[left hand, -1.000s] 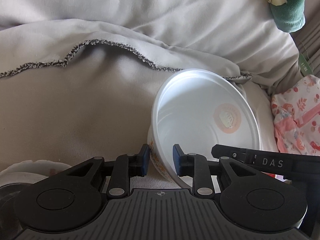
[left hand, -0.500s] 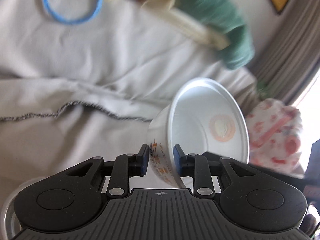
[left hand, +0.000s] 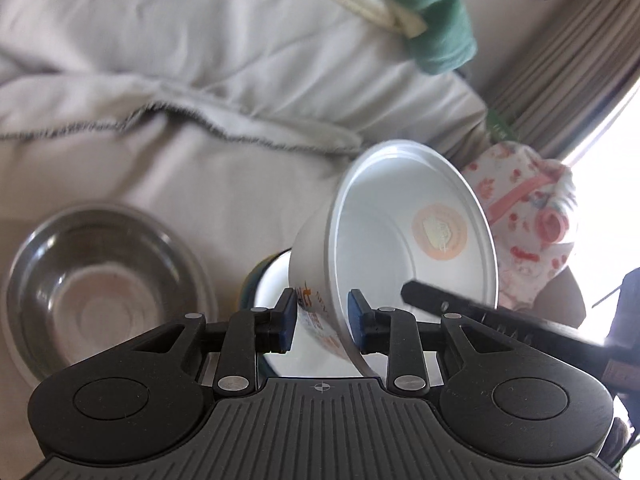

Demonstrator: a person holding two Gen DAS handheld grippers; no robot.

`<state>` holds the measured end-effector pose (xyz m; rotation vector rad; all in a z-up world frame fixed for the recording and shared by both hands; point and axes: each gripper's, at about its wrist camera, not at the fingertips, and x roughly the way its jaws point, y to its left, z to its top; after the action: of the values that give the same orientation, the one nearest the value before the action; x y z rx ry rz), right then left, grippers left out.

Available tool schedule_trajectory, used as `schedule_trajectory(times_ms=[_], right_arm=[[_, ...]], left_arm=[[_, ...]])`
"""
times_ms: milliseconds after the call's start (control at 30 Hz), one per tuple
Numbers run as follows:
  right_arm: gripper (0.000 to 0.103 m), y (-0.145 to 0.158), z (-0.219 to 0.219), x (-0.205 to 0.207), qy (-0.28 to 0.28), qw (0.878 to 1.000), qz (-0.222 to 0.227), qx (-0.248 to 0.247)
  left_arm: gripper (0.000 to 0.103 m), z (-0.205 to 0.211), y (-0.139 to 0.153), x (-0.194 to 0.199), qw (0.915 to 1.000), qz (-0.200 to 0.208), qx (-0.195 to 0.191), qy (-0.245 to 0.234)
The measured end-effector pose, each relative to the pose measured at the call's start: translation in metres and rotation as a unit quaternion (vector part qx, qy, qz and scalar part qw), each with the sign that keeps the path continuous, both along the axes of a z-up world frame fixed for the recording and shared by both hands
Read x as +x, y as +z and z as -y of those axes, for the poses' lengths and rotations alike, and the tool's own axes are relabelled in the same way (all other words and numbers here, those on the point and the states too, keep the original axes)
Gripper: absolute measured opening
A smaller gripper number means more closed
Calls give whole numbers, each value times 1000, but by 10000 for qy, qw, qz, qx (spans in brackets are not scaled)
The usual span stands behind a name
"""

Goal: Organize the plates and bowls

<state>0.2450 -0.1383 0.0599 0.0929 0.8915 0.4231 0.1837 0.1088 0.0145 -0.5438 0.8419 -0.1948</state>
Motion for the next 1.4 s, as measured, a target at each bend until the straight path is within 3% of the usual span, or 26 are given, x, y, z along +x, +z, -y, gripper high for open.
schedule_trajectory(times_ms=[133, 233, 333, 400, 500, 567, 600, 667, 733, 900, 1000, 1200, 1400], right_arm=[[31, -25, -5, 2, -174, 9991, -323, -190], [34, -24, -2, -3, -325, 9987, -316, -232], [45, -13, -10, -8, -425, 9969, -24, -669], [45, -4, -16, -14, -638, 9926, 287, -988], [46, 13, -27, -24, -684, 9900, 601, -1074], [52, 24, -41, -29, -503, 9910, 730, -1007], [60, 30, -52, -31, -328, 9915, 777, -989], [69, 37, -80, -28, 192, 9930, 752, -889], [71, 36, -117, -17, 732, 9921, 500, -884], [71, -5, -211, 21, 1354, 9805, -497, -1335], [71, -37, -239, 41, 1285, 9717, -511, -1917], [71, -90, -255, 68, 1033, 9663, -1182, -2040], [72, -109, -268, 62, 1073, 9607, -1190, -2266]], left_arm=[[33, -12, -27, 6, 9983, -376, -428, -127], [32, -24, -28, 3, 9972, -300, -657, -201], [32, -38, -25, -1, 9971, -198, -726, -65], [32, -49, -22, -8, 9962, -124, -859, -74], [32, -78, -8, -29, 9944, 246, -1028, 1], [32, -101, 2, -49, 9957, 508, -662, 401], [32, -113, 4, -59, 9957, 527, -328, 695], [32, -135, -1, -74, 9904, 281, 296, 1324], [32, -159, -20, -83, 9838, -60, 308, 1764], [32, -196, -66, -88, 9750, -391, -579, 2111], [32, -204, -81, -83, 9729, -423, -1017, 2035], [34, -199, -90, -78, 9744, -469, -1056, 1926], [35, -193, -102, -69, 9773, -658, -1171, 1640]])
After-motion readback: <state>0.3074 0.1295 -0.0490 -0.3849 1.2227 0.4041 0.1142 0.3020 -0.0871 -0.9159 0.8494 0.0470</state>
